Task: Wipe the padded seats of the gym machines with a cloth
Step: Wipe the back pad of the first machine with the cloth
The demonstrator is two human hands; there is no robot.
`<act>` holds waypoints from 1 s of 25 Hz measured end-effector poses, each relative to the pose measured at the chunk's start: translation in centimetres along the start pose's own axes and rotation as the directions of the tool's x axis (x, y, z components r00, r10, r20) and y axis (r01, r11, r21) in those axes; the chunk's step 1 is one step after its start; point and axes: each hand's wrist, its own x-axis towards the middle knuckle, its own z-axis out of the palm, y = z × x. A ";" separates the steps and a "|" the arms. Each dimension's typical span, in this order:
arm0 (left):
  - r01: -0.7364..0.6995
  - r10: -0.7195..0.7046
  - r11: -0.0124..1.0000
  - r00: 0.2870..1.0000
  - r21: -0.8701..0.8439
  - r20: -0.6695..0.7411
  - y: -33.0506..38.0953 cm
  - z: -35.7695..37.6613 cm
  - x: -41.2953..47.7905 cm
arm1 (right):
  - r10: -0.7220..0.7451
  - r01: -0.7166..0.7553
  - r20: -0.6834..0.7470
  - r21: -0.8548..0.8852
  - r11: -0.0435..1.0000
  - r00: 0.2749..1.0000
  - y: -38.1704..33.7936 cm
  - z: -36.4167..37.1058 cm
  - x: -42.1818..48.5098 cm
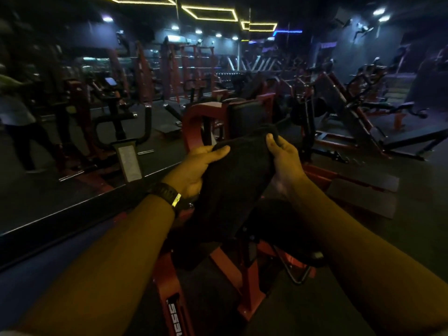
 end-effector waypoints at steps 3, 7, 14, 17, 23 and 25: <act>-0.047 0.039 0.991 0.997 -0.121 -0.072 -1.3 3.0 1.5 | 0.117 -0.131 0.182 0.067 0.989 0.976 -0.5 -3.0 2.8; -0.220 0.186 0.974 0.904 -0.046 -0.385 -2.0 6.0 4.1 | 0.452 -0.386 0.355 -0.242 0.890 0.818 -0.2 -7.0 3.9; -0.137 0.138 0.990 0.883 0.036 -0.448 -0.9 6.4 3.3 | 0.342 -0.348 0.481 -0.081 0.934 0.807 1.6 -7.9 2.3; -0.056 0.075 0.996 0.946 0.068 -0.316 -2.1 4.7 1.7 | 0.255 -0.290 0.484 -0.003 0.957 0.837 1.1 -7.2 3.4; -0.157 0.215 0.977 0.754 0.147 -0.621 -2.1 5.2 2.9 | 0.189 -0.126 0.249 -0.250 0.960 0.950 -0.2 -5.7 4.8; -0.145 0.192 0.981 0.734 0.126 -0.652 -2.0 5.6 3.4 | 0.217 -0.162 0.225 -0.239 0.957 0.950 -0.2 -5.1 4.6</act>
